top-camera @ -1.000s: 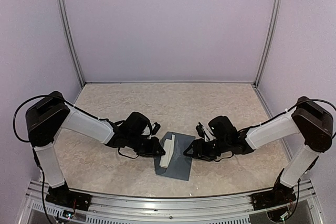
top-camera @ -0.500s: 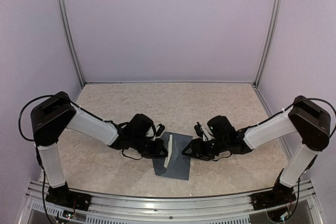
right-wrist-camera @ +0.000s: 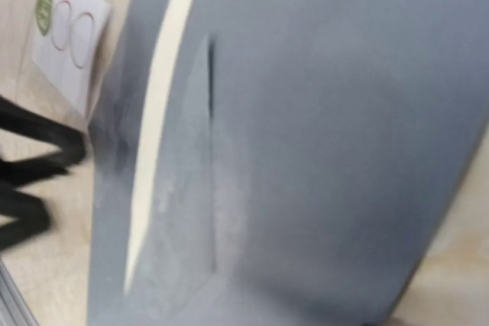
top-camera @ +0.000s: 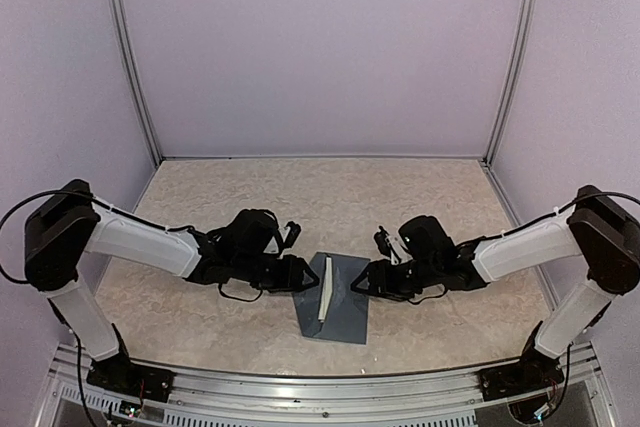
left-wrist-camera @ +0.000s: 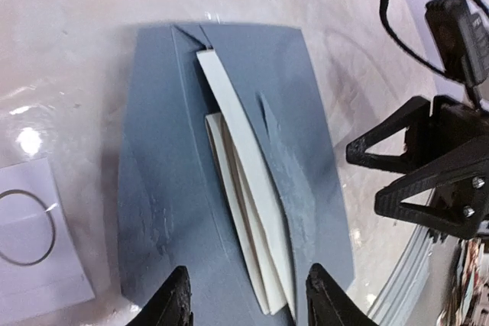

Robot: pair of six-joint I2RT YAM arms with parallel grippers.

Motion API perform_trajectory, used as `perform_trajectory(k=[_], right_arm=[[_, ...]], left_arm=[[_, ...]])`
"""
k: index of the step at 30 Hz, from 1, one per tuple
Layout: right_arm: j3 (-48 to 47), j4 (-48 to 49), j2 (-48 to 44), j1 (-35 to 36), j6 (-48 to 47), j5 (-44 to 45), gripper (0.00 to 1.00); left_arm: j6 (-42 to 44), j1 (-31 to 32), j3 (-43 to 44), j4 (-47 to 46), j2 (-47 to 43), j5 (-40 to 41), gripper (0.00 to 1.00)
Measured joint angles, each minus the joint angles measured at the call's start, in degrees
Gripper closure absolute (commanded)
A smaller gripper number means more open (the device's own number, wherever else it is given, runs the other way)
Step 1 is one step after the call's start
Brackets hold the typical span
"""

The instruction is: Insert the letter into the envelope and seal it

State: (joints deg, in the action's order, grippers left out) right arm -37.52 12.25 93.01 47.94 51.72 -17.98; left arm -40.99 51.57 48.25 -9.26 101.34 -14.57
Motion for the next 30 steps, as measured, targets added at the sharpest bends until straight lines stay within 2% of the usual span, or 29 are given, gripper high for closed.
perform_trajectory(k=[5, 8, 12, 18, 30], right_arm=[[-1.44, -2.08, -3.37, 0.70, -3.69, 1.46, 0.54], [-2.14, -0.87, -2.97, 1.14, -4.72, 0.63, 0.56], [-2.62, 1.92, 0.59, 1.55, -4.98, -1.42, 0.58], [-2.95, 3.02, 5.84, 1.81, -4.52, -2.64, 0.57], [-4.00, 3.48, 7.39, 1.77, -2.49, -2.51, 0.58]], left_arm=[[-0.63, -1.46, -3.43, 1.70, -11.85, 3.91, 0.41], [-2.51, -3.41, -6.45, 0.00, -13.90, 3.72, 0.37], [-5.79, -4.83, -10.93, -2.25, -12.52, 1.60, 0.32], [-9.11, -4.83, -11.98, -6.29, -8.98, -2.01, 0.25], [-11.93, -4.83, -11.93, -13.11, -4.07, -4.76, 0.21]])
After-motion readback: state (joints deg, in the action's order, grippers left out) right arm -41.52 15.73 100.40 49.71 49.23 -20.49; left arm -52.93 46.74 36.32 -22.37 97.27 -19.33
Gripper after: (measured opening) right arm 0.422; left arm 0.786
